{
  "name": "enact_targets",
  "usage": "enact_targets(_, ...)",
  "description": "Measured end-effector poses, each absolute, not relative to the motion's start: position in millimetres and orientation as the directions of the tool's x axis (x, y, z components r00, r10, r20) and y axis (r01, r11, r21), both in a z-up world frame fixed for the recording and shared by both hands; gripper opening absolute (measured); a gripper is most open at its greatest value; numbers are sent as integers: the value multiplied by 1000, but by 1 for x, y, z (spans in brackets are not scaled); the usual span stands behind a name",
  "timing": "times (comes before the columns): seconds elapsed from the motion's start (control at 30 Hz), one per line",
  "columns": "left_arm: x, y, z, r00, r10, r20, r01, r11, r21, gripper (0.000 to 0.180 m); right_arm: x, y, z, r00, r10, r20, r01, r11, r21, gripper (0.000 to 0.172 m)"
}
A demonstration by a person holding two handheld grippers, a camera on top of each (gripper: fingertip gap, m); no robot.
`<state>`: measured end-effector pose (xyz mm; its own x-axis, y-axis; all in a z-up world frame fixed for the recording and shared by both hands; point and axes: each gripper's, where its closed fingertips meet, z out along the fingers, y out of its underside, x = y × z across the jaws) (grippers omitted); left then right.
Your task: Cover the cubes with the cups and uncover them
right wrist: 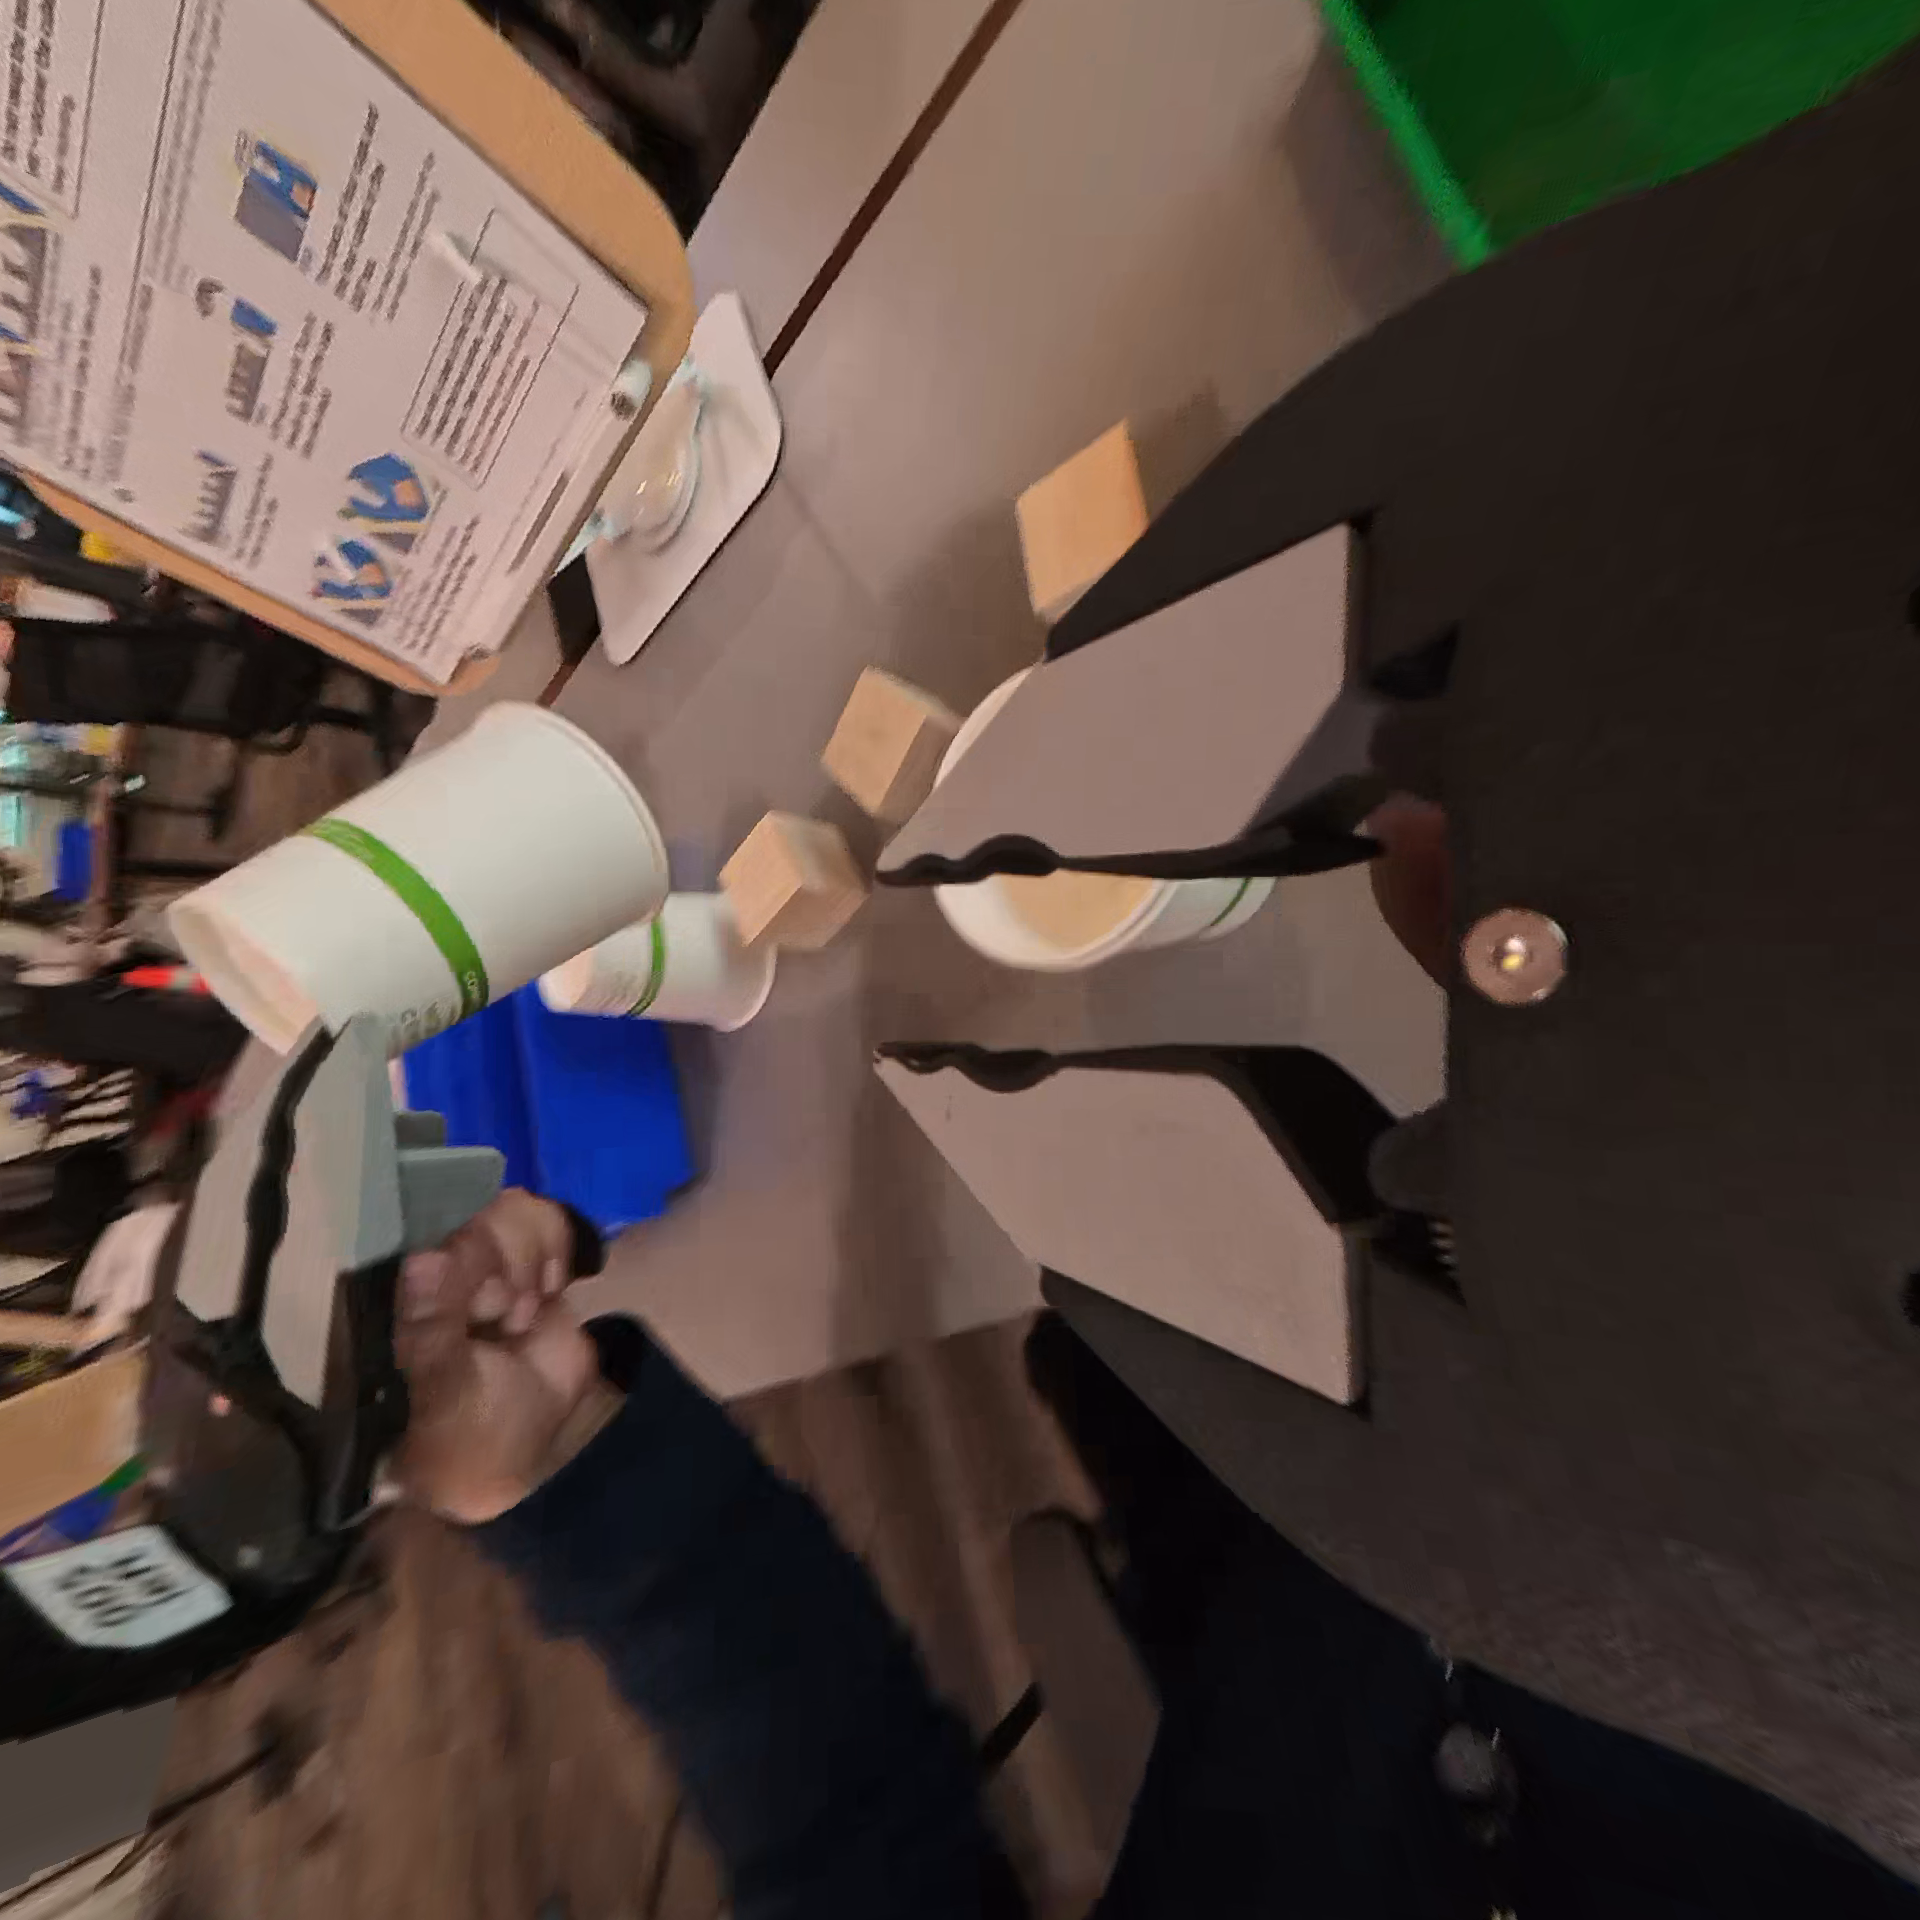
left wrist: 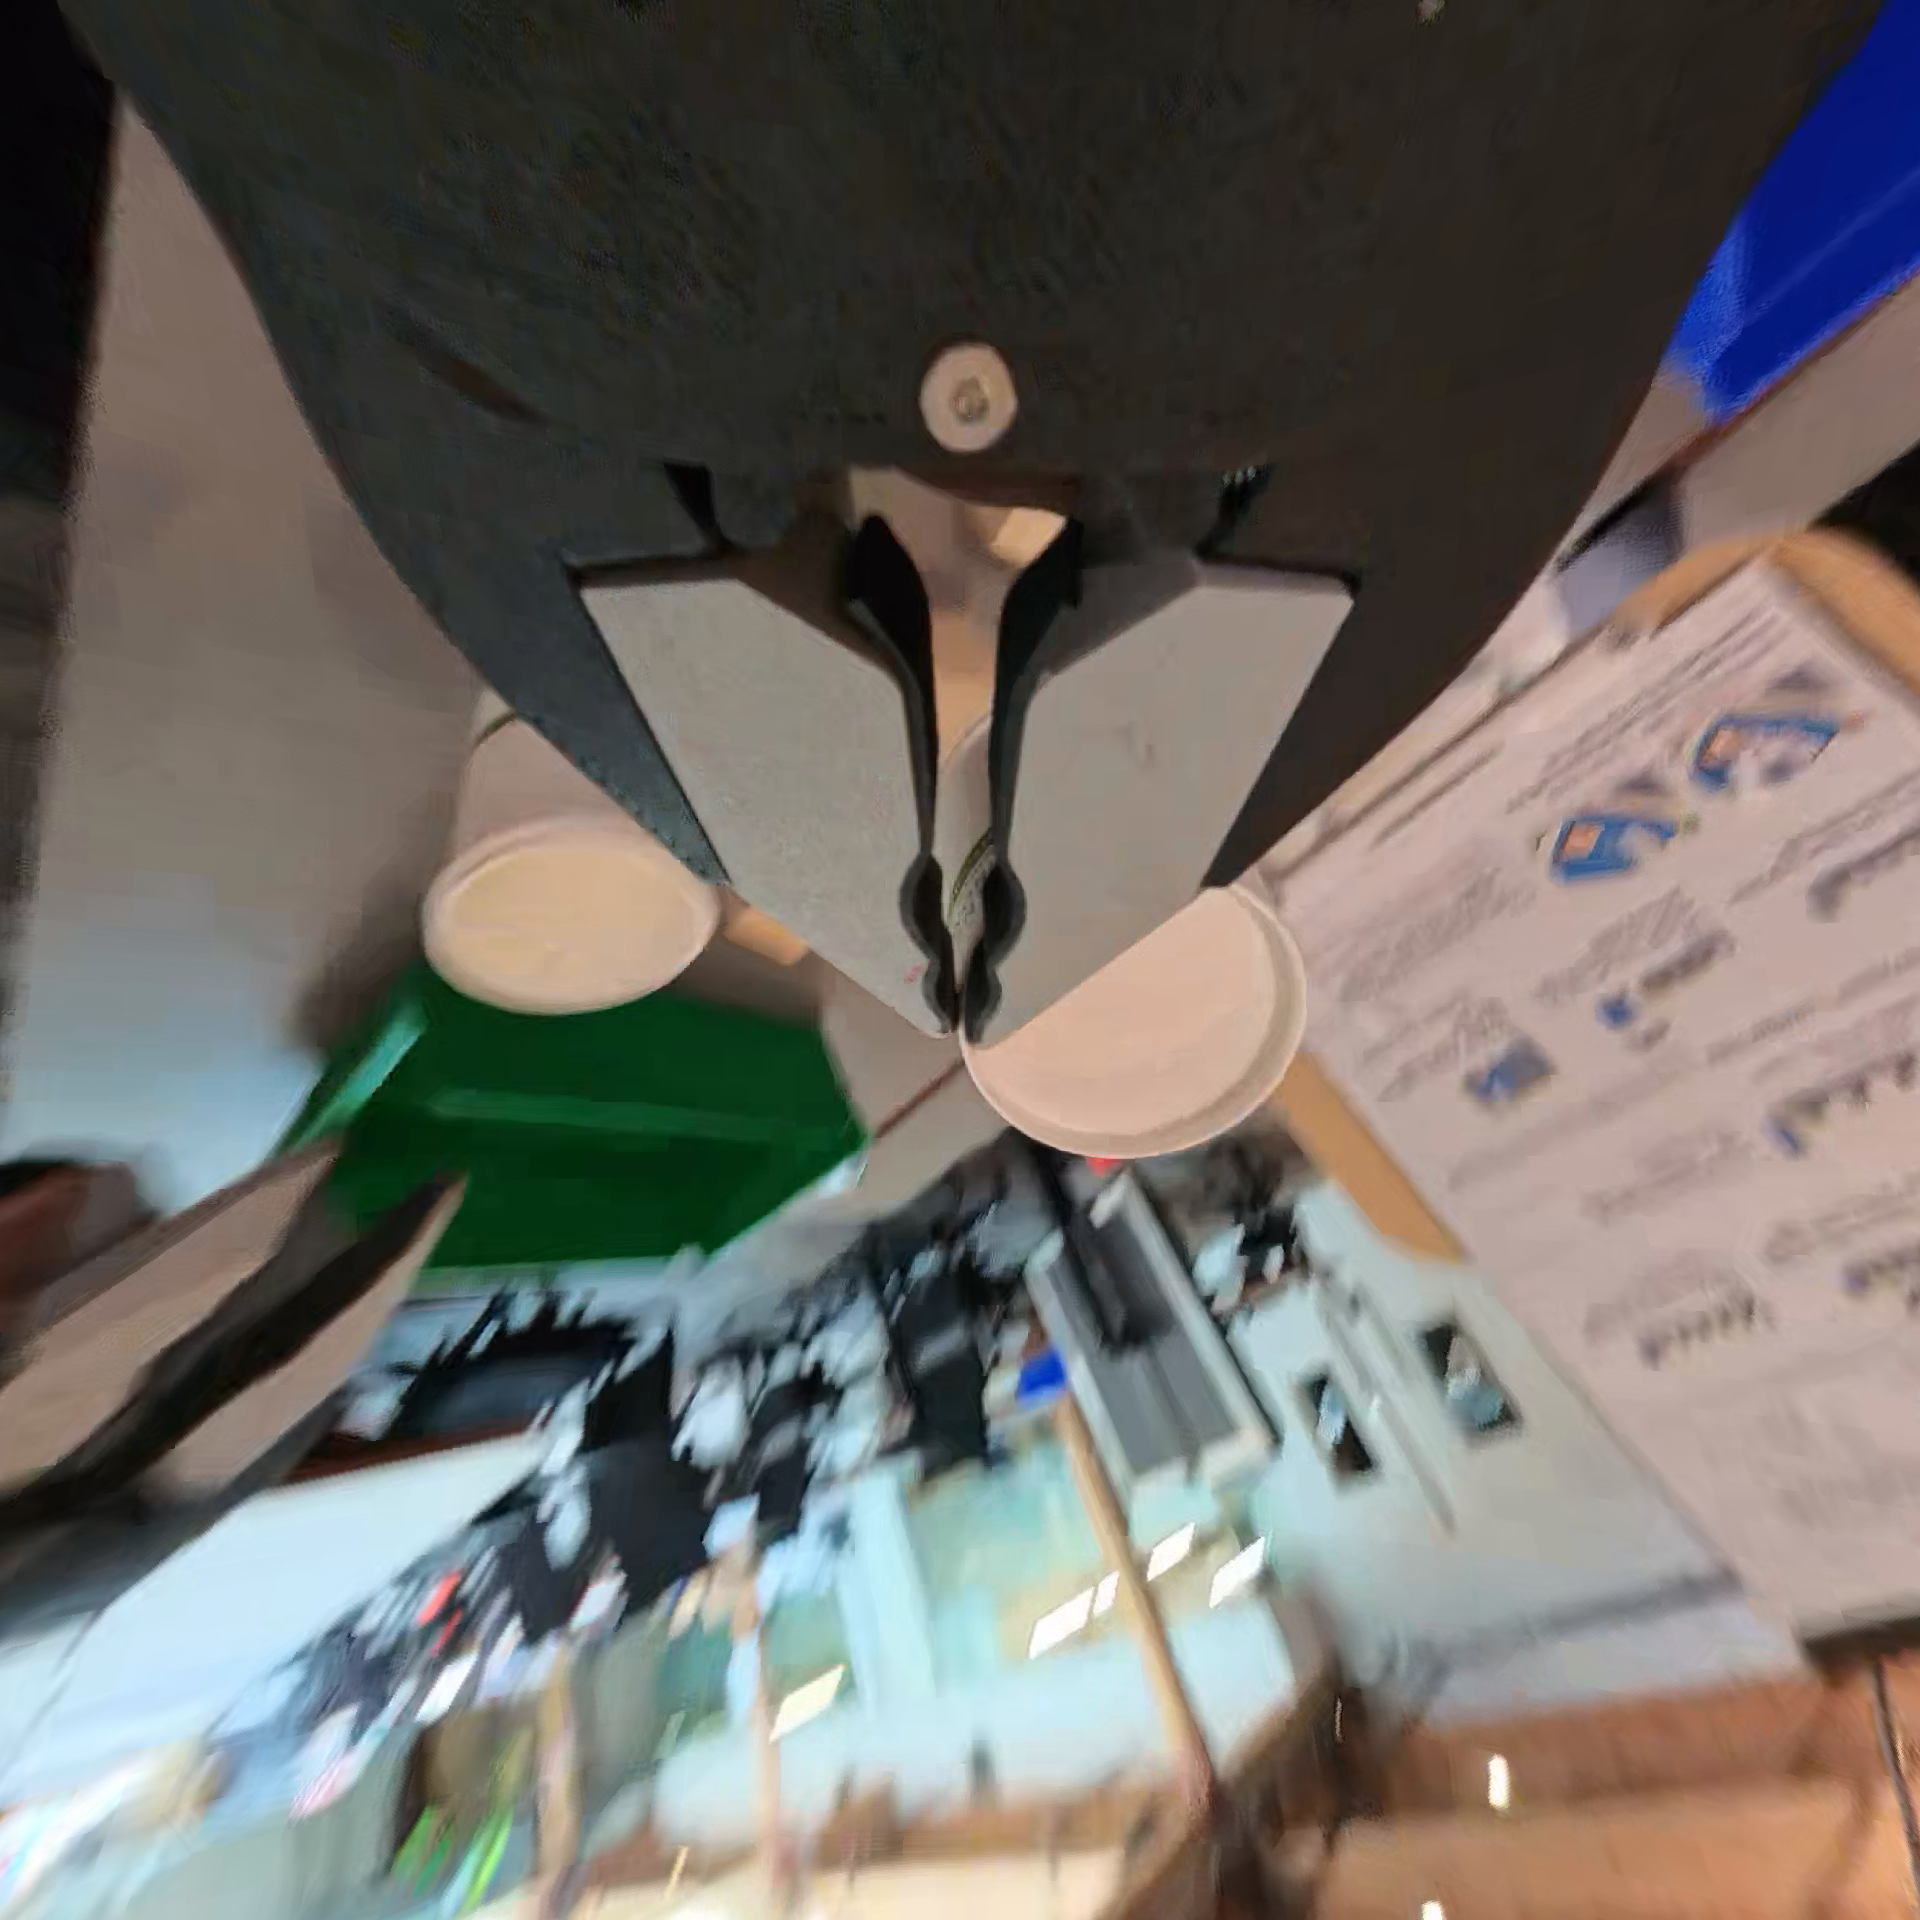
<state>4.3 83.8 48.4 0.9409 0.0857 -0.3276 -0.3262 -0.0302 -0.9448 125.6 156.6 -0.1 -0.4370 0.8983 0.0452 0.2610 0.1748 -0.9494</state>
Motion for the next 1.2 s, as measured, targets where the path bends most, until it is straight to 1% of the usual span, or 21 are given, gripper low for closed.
enact_targets(0.07, 44, 70, 82, 962, -2, -274, -271, 161, -949, 0, 127, 146, 5, -494, 867, -62, 227, 59, -972, 37)
enact_targets(0.13, 75, 58, 101, 962, -64, -265, -237, 285, -929, 0, 124, 140, 9, -524, 843, -121, 192, -21, -981, 45)
enact_targets(0.17, 89, 53, 104, 960, -108, -258, -211, 325, -922, 0, 124, 136, 12, -541, 832, -125, 167, -39, -985, 50)
enact_targets(0.23, 112, 50, 100, 953, -230, -196, -110, 339, -934, 0, 126, 125, 20, -580, 807, -110, 99, -65, -993, 52)
enact_targets(0.27, 118, 50, 96, 950, -262, -169, -73, 342, -937, 0, 128, 120, 25, -602, 791, -104, 62, -84, -995, 48)
enact_targets(0.3, 121, 52, 90, 948, -273, -162, -63, 338, -939, 0, 130, 115, 31, -623, 775, -103, 30, -109, -994, 39)
enact_targets(0.33, 121, 52, 87, 951, -263, -164, -64, 351, -934, 0, 129, 116, 34, -617, 779, -114, 16, -133, -991, 37)
enact_targets(0.37, 122, 50, 84, 949, -268, -165, -57, 371, -927, 0, 127, 120, 34, -601, 789, -127, 17, -146, -989, 20)
enact_targets(0.4, 122, 47, 82, 947, -285, -147, -31, 374, -927, 0, 127, 124, 35, -604, 785, -139, 15, -163, -987, 9)
enact_targets(0.53, 112, 50, 60, 949, -309, -63, 39, 313, -949, 1, 149, 125, 61, -739, 628, -243, 17, -343, -939, 0)
enact_targets(0.57, 110, 54, 51, 952, -303, -53, 39, 292, -956, 1, 148, 127, 63, -733, 633, -247, 19, -343, -939, 0)
enact_targets(0.63, 102, 64, 32, 964, -260, -46, 15, 227, -974, 1, 140, 133, 58, -666, 723, -183, 6, -240, -971, 0)
enact_targets(0.73, 79, 78, -12, 988, -153, -26, -26, 2, -1000, 0, 128, 145, 47, -544, 838, -41, 54, -14, -998, 0)
enact_targets(0.77, 70, 77, -24, 993, -116, -25, -32, -59, -998, 6, 126, 152, 45, -498, 867, 24, 70, 68, -995, 0)
enact_targets(0.8, 61, 74, -33, 995, -95, -16, -26, -101, -995, 17, 126, 157, 43, -464, 881, 92, 95, 153, -984, 0)
enact_targets(0.83, 54, 69, -41, 996, -87, 2, -10, -135, -991, 25, 128, 161, 41, -445, 883, 152, 130, 231, -964, 0)
enact_targets(0.9, 35, 55, -54, 999, -38, 23, 16, -185, -983, 28, 131, 169, 39, -422, 870, 255, 203, 364, -909, 0)
enact_targets(0.97, 11, 42, -64, 999, 43, 11, 20, -215, -976, 31, 136, 173, 37, -438, 834, 334, 269, 477, -837, 0)
enact_targets(1.07, -10, 25, -76, 994, 111, 23, 49, -239, -970, 31, 138, 171, 31, -489, 796, 357, 351, 554, -755, 0)
enact_targets(1.13, -20, 19, -82, 989, 148, 25, 61, -246, -967, 31, 134, 168, 18, -518, 782, 348, 412, 584, -700, 0)
enact_targets(1.2, -30, 16, -89, 981, 192, -8, 45, -273, -961, 32, 125, 172, 0, -513, 767, 386, 468, 627, -623, 1)
